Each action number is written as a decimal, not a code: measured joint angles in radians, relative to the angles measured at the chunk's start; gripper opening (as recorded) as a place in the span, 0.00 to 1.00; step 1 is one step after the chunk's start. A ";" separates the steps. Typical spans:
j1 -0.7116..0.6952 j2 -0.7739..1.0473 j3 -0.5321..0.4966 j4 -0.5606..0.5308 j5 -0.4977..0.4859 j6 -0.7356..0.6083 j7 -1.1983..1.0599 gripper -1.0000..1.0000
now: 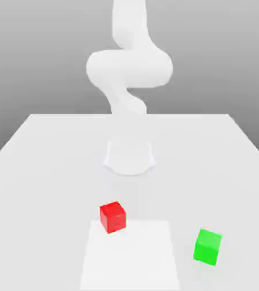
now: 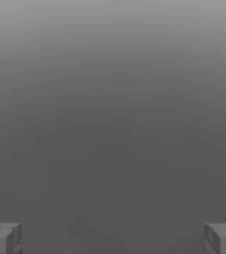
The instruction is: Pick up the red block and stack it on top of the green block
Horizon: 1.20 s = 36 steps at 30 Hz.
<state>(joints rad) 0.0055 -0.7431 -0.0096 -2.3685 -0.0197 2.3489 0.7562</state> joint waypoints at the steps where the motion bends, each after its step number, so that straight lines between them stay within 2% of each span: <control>1: 0.003 0.028 -0.006 -0.033 -0.009 0.024 -0.022 0.50; 16: 0.036 0.489 -0.173 -0.546 -0.086 0.410 -0.421 0.50; 18: 0.053 0.628 -0.195 -0.583 -0.052 0.517 -0.496 0.50; 21: 0.058 0.769 -0.169 -0.584 0.052 0.632 -0.586 0.50; 24: -0.048 0.881 -0.051 -0.571 0.117 0.728 -0.636 0.50; 25: -0.070 0.903 -0.030 -0.568 0.115 0.748 -0.636 0.00; 32: -0.078 0.902 -0.023 -0.568 0.112 0.745 -0.633 0.00; 36: -0.077 0.779 -0.049 -0.586 0.030 0.641 -0.574 0.00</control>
<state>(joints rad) -0.0712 0.0362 -0.0591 -2.9542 0.0108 2.9895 0.1822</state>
